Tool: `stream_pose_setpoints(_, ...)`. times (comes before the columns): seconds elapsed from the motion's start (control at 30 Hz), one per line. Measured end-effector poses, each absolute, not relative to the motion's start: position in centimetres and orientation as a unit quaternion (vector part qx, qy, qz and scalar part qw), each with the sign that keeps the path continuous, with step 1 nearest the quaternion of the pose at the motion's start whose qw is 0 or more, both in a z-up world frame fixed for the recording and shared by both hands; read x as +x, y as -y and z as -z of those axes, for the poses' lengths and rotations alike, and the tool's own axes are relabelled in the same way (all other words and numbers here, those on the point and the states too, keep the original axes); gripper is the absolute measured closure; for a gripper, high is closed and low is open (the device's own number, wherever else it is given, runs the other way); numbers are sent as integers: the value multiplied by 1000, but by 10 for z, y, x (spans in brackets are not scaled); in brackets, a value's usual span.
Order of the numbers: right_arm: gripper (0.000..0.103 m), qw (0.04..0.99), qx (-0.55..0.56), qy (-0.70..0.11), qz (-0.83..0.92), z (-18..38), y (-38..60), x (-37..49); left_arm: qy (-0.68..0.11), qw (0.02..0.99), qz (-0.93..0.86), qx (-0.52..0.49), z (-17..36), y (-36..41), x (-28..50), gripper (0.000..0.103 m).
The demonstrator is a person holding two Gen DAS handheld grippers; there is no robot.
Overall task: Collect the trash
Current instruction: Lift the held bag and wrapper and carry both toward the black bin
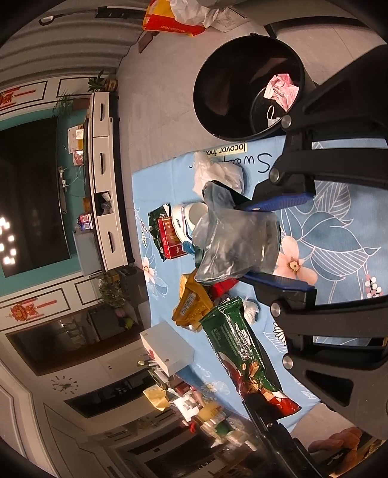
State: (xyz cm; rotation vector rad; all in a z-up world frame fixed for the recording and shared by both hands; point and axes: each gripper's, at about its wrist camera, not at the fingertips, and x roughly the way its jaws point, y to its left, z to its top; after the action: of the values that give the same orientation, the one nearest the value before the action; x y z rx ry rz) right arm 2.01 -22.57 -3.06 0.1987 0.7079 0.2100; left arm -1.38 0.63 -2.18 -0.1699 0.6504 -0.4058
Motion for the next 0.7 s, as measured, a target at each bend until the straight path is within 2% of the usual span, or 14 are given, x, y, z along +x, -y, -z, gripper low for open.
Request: stream_pose_setpoints(0.7, 64, 931, 137, -331, -72, 37, 271, 18, -312, 922, 225, -42, 9, 41, 0, 93)
